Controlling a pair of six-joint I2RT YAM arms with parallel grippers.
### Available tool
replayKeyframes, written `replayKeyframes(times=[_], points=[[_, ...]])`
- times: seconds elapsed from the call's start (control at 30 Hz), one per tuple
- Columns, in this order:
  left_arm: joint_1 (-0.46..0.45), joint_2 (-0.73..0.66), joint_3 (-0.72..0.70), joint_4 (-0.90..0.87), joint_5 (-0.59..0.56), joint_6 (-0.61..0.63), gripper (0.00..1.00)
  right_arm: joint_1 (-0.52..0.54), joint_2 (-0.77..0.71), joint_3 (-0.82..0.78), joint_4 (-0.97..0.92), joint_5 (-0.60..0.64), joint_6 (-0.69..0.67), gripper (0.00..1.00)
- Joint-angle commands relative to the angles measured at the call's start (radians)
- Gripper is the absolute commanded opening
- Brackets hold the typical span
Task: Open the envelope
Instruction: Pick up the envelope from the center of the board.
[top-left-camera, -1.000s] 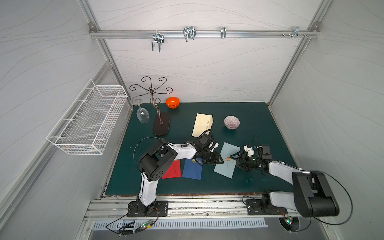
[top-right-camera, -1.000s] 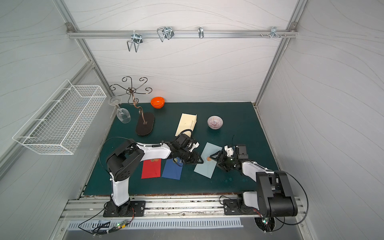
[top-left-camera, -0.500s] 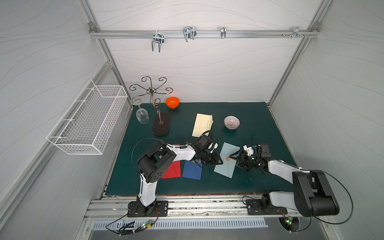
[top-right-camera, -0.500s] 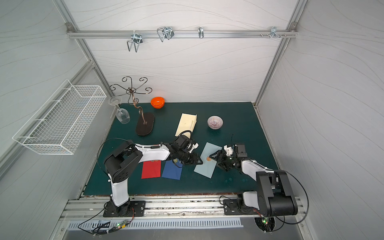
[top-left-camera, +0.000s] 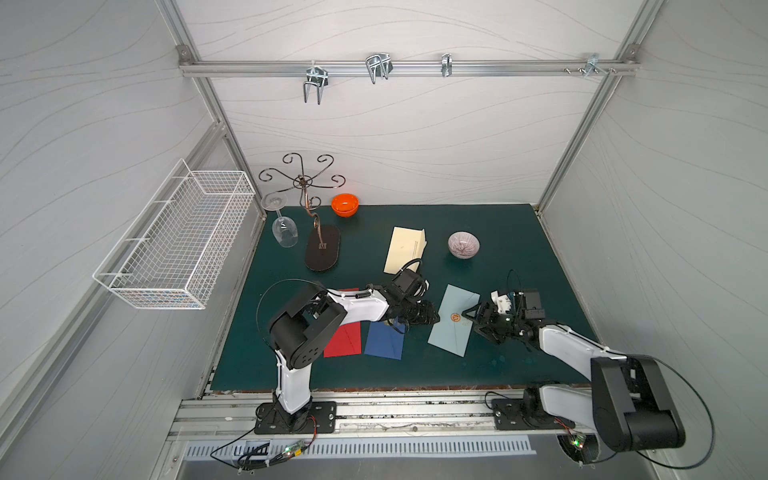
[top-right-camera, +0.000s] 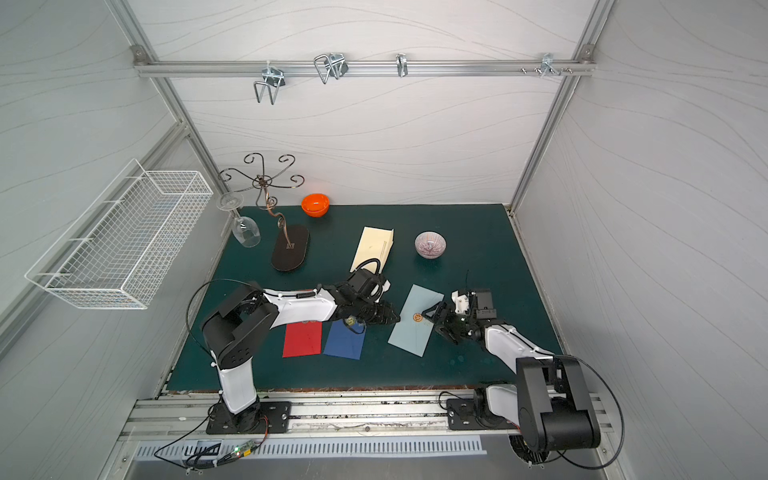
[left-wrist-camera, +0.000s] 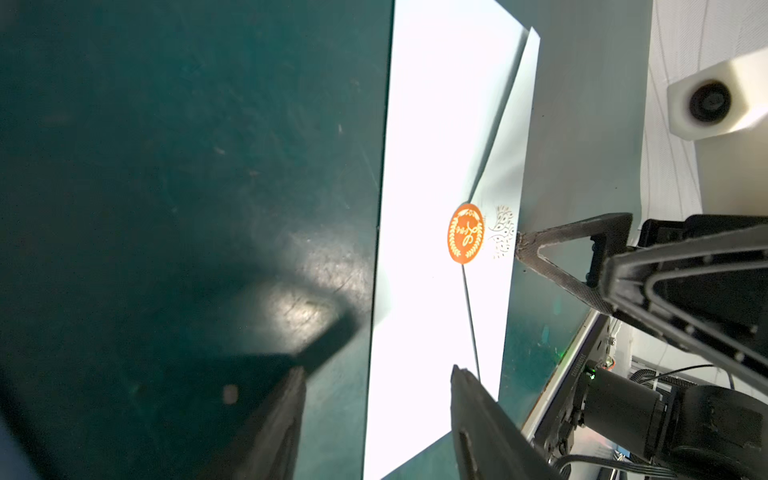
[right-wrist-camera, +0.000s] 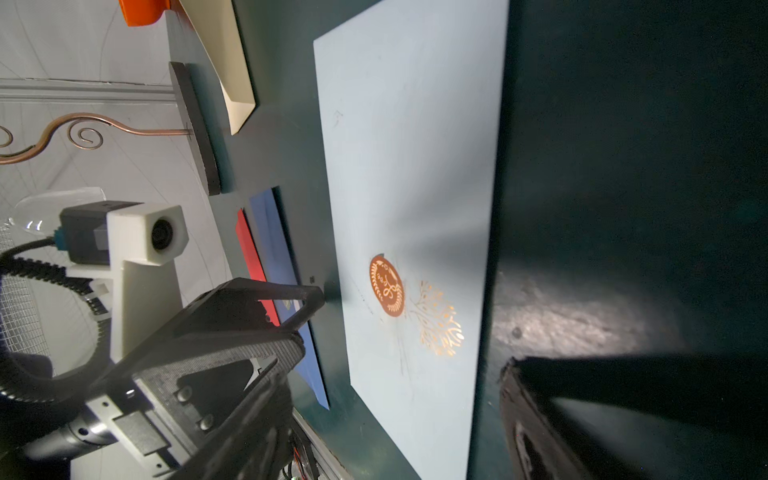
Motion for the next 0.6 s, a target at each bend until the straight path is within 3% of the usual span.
replayKeyframes(times=[0.0,0.2,0.57], points=[[-0.003,0.01,0.074,0.007,0.003,-0.009,0.6,-0.001,0.004,-0.03,-0.107,0.05,-0.022,0.8],[-0.013,0.09,0.156,-0.06,0.081,0.011,0.59,-0.003,0.032,-0.025,-0.099,0.037,-0.024,0.77],[-0.022,0.139,0.16,-0.063,0.098,-0.009,0.59,-0.003,0.05,0.014,-0.144,0.056,-0.009,0.75]])
